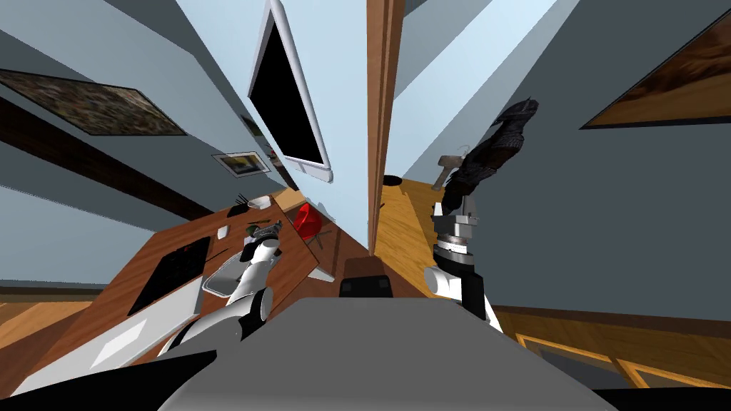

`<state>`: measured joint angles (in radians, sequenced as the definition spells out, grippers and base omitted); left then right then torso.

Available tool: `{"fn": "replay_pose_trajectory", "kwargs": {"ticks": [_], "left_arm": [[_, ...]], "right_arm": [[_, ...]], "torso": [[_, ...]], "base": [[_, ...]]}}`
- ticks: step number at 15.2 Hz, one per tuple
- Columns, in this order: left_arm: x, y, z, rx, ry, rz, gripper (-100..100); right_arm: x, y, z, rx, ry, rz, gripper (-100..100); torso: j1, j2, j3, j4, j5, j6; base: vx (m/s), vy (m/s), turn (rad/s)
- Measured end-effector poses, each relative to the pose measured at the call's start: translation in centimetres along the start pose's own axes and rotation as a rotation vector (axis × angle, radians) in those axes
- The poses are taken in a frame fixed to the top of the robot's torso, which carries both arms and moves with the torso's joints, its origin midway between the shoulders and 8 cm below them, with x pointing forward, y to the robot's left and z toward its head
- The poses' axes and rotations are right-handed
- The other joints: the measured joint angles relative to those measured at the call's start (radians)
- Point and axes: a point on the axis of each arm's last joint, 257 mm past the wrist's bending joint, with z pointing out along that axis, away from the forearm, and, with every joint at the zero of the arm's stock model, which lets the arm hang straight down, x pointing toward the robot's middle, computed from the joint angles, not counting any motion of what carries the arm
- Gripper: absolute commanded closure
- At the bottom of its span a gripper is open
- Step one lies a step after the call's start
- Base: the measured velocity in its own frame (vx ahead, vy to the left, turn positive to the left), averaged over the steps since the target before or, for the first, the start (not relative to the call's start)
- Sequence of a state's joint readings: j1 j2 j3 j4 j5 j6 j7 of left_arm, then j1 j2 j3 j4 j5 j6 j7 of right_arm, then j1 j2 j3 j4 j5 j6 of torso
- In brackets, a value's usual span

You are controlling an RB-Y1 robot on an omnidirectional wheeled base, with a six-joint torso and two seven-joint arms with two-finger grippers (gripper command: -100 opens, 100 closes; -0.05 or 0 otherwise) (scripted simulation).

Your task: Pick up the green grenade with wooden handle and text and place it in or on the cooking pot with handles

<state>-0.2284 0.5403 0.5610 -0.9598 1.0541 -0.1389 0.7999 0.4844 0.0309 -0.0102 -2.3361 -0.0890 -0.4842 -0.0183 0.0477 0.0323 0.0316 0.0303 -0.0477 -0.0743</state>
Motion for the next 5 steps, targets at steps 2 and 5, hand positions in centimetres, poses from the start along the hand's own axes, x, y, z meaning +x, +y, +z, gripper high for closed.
{"fn": "replay_pose_trajectory", "kwargs": {"ticks": [2,5], "left_arm": [[0.0,-0.04,-0.01,0.0,-0.001,0.002,-100],[0.0,-0.04,-0.01,0.0,-0.001,0.002,-100]], "right_arm": [[0.0,0.0,0.0,0.0,0.0,0.0,0],[0.0,0.0,0.0,0.0,0.0,0.0,0]], "torso": [[0.002,0.0,0.0,0.0,0.001,0.0],[0.003,-0.001,0.0,0.0,0.001,0.0]], "base": [[0.0,-0.004,0.0],[0.0,0.0,0.0]]}}
